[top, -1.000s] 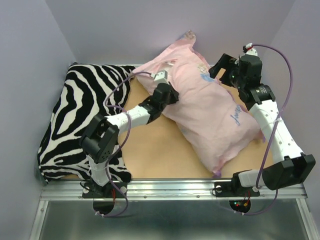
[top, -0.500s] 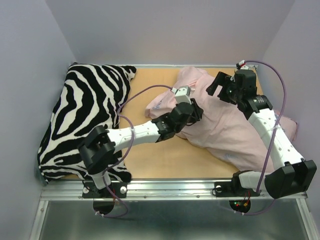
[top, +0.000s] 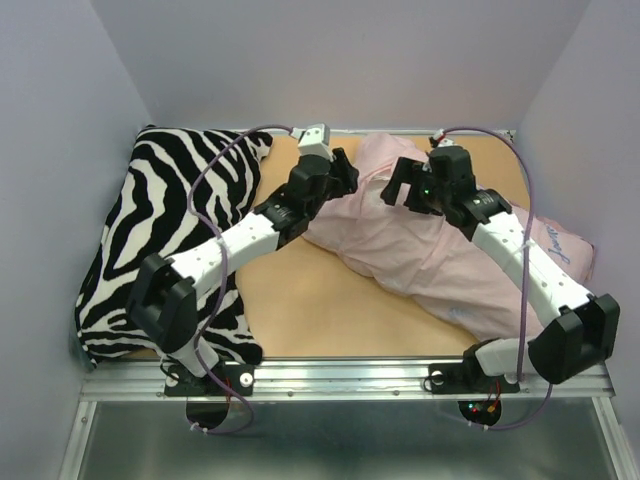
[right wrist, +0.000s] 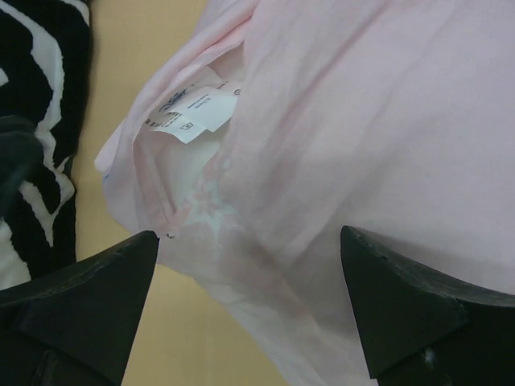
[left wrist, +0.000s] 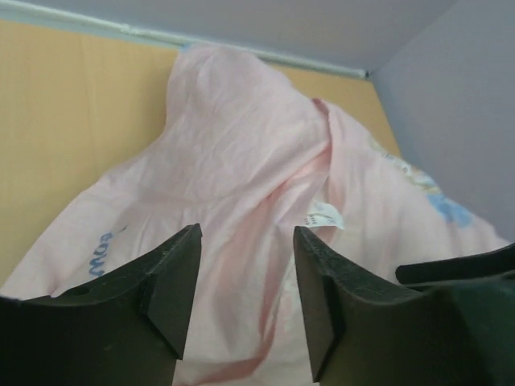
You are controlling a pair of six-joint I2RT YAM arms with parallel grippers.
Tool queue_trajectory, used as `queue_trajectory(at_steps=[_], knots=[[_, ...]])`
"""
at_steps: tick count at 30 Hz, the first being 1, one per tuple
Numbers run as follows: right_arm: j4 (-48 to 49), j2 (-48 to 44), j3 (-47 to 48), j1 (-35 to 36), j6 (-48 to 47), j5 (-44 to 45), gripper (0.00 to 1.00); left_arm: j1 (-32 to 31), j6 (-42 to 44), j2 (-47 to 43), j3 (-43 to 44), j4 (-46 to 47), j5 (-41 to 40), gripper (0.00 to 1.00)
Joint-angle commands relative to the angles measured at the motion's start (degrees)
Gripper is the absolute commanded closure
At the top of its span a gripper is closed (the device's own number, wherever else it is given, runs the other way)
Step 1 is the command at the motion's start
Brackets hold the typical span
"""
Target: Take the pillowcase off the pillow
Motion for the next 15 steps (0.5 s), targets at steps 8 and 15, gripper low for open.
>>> queue_trajectory(at_steps=[8, 15], knots=[[1.33, 10.07, 6.40, 7.41, 0.25, 14.89, 0.01, 1.69, 12.87, 7.72, 5.94, 4.63, 19.37, 0.37], [1.24, 10.16, 4.73, 7.50, -0.01, 17.53, 0.07, 1.78, 11.91, 13.51, 9.81, -5.03, 10.14, 0.56]])
